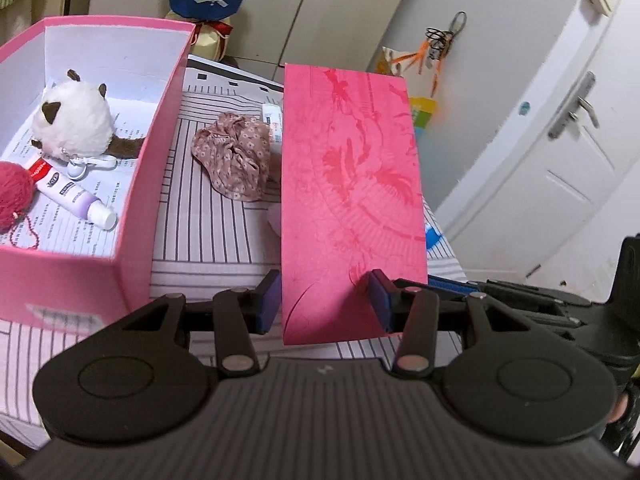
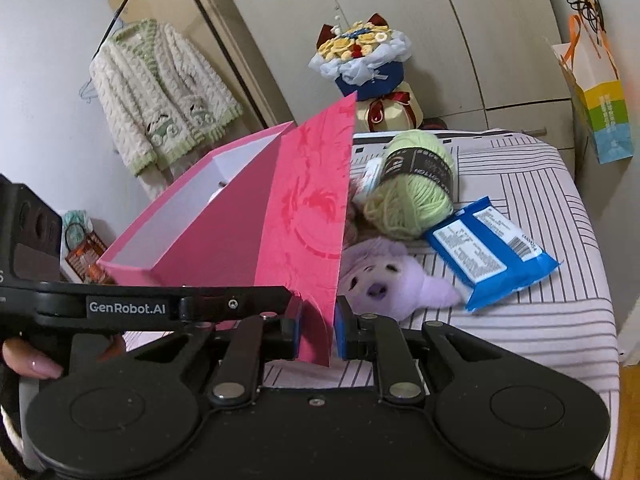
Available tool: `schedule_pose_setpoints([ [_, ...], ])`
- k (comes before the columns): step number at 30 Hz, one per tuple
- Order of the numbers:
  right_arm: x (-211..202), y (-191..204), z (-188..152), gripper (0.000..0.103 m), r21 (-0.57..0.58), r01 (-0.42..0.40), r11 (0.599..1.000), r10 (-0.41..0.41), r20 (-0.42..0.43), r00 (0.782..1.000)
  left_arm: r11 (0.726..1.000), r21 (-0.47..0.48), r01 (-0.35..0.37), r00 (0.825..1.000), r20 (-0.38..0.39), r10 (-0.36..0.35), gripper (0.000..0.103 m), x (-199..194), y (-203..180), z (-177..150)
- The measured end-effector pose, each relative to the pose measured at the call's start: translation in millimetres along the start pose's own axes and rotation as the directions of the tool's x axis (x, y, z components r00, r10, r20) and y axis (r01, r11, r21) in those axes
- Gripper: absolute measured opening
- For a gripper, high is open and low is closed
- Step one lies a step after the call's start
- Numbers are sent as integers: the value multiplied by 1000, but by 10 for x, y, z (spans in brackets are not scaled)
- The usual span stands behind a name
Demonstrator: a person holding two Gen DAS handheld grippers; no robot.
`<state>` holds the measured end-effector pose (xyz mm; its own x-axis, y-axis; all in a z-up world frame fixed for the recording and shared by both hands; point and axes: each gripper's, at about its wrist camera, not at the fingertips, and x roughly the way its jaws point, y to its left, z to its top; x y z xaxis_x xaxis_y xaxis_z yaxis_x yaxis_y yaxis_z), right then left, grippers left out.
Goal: Organize soft objects
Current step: 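Lift the red card with both grippers and carry it over the pink box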
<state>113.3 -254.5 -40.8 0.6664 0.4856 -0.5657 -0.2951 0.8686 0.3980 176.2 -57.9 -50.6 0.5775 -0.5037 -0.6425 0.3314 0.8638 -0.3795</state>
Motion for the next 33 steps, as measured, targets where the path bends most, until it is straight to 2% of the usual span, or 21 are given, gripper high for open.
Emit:
schedule_pose_setpoints([
  [9, -240, 270, 15, 20, -14, -7, 1000, 6, -41, 999, 999, 8, 47, 999, -10, -47, 46, -343, -3, -81],
  [19, -296, 615, 76, 20, -43, -44, 998, 41, -59, 997, 998, 45, 33, 999, 18, -33, 46, -725, 62, -97],
  [25, -229, 926, 190, 20, -68, -75, 995, 71, -57, 996, 999, 34, 18, 999, 41, -19, 46, -1011, 238, -7],
  [33, 107, 1299, 458, 20, -69, -122, 990, 119, -43, 992, 999, -9, -36, 996, 85, 37, 46, -1314, 609, 275],
])
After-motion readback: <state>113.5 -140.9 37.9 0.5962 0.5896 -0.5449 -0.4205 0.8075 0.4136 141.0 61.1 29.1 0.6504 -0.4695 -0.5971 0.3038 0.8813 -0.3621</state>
